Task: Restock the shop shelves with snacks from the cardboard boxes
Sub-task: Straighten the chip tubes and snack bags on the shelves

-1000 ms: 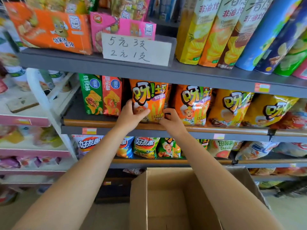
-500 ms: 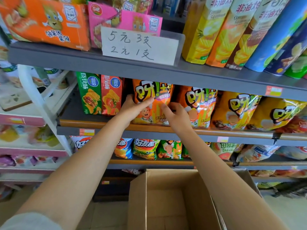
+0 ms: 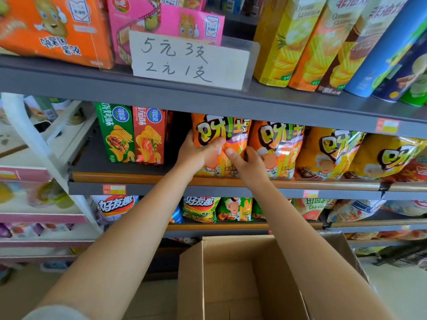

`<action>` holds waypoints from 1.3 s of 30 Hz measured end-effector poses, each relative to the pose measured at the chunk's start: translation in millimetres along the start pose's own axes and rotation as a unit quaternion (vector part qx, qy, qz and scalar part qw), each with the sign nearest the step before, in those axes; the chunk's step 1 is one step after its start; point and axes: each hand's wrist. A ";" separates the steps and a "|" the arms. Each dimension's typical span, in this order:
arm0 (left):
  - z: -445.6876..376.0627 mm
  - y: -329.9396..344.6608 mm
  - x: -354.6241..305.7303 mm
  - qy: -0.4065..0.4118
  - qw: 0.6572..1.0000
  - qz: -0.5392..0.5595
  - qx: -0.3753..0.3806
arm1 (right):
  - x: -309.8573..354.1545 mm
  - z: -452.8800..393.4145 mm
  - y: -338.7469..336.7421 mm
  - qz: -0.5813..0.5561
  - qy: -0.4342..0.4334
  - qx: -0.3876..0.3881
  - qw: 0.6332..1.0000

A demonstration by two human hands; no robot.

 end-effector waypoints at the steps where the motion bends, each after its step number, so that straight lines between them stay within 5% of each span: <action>1: -1.0 0.2 0.6 -0.002 1.000 -0.001 -0.003 | 1.0 0.4 0.5 0.008 0.004 -0.004 1.000; 4: -1.5 -2.1 0.4 -0.009 1.000 -0.017 0.001 | 2.5 3.6 7.9 0.021 0.024 -0.040 0.999; 9: 11.1 -29.2 -5.3 0.045 0.995 -0.083 0.028 | 24.5 35.2 13.6 0.054 -0.072 -0.248 0.965; 12: 28.9 -64.7 -7.4 0.165 0.981 -0.066 -0.076 | 49.2 44.9 23.8 0.014 -0.124 -0.141 0.982; 15: 35.1 -108.5 -6.5 0.294 0.919 -0.119 -0.234 | 78.4 44.5 51.4 0.011 -0.145 -0.049 0.988; 18: 16.5 -148.6 -10.1 0.273 0.897 -0.156 -0.311 | 104.3 35.2 88.8 -0.006 -0.140 0.008 0.990; 24: -28.2 -184.8 -28.3 0.156 0.974 -0.069 -0.147 | 125.6 -2.4 131.1 -0.028 -0.038 0.028 0.998; 32: -51.2 -186.3 -21.4 0.141 0.982 -0.091 -0.091 | 132.0 -26.9 139.8 0.011 -0.099 -0.067 0.993; 39: -53.0 -189.9 -8.8 0.147 0.982 -0.075 -0.094 | 125.8 -24.6 147.2 -0.030 -0.053 -0.048 0.997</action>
Point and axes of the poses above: each hand's wrist, its own z-axis away from the middle knuckle, its own y-axis out of the palm, x = y × z, and after that the axes turned 15 degrees about z, right-handed
